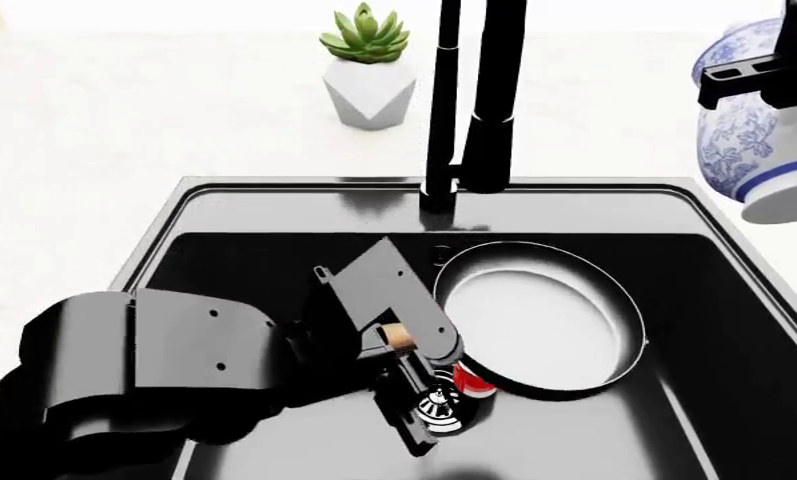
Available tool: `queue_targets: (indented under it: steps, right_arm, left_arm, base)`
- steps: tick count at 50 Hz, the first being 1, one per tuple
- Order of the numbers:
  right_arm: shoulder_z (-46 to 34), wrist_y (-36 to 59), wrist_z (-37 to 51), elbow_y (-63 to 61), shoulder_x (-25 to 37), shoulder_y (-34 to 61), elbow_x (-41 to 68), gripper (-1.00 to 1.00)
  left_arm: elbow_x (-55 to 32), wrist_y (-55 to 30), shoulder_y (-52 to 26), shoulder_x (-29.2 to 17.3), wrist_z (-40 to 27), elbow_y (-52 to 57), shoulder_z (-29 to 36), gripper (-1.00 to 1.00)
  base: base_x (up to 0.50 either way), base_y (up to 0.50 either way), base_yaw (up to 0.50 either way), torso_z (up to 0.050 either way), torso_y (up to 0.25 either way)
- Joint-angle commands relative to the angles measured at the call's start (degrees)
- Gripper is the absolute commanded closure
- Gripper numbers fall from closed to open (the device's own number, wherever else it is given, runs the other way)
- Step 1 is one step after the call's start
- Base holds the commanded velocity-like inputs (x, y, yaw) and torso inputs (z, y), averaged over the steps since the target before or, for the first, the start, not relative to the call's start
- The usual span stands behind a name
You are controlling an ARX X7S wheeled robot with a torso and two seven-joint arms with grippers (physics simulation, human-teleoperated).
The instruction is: Pick the teapot and pot and place them in the sink. Then turn on the water.
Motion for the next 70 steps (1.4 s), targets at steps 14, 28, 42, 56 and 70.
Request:
queue_targets:
  steps: [14, 28, 42, 56, 70]
  right_arm:
    - [0.46, -0.93, -0.07, -0.19, 0.57, -0.36, -2.01, 1.0]
    - [0.01, -1.44, -0.25, -0.31, 0.66, -1.05, -2.46, 1.0]
    - [-0.47, -2.14, -1.03, -0.25, 0.58, -1.57, -3.35, 1.0]
    - [-0.9, -2.5, -1.3, 0.14, 0.55, -1.45, -3.96, 1.0]
    - [-1.55, -2.96, -1.6, 0.21, 0.38, -2.04, -4.7, 1.0]
  left_arm:
    - [10.18, 4.86, 2.28, 5.57, 14.88, -3.89, 1.57, 1.0]
    - [13.9, 8.05, 4.93, 7.64, 17.79, -8.09, 4.92, 1.0]
    - [16.76, 10.94, 7.41, 9.44, 19.99, -11.94, 7.61, 1.0]
    - [19.52, 14.73, 9.96, 11.37, 22.31, -17.95, 9.33, 1.0]
    - [21.92, 17.48, 12.56, 12.71, 24.03, -22.84, 11.45, 1.0]
  base:
    - [0.0, 0.0, 0.0, 0.001, 0.003]
    - [0.0, 0.0, 0.0, 0.001, 0.004]
    - [0.0, 0.0, 0.0, 0.001, 0.003]
    - [0.0, 0.0, 0.0, 0.001, 0.003]
    - [0.0, 0.0, 0.0, 0.001, 0.003]
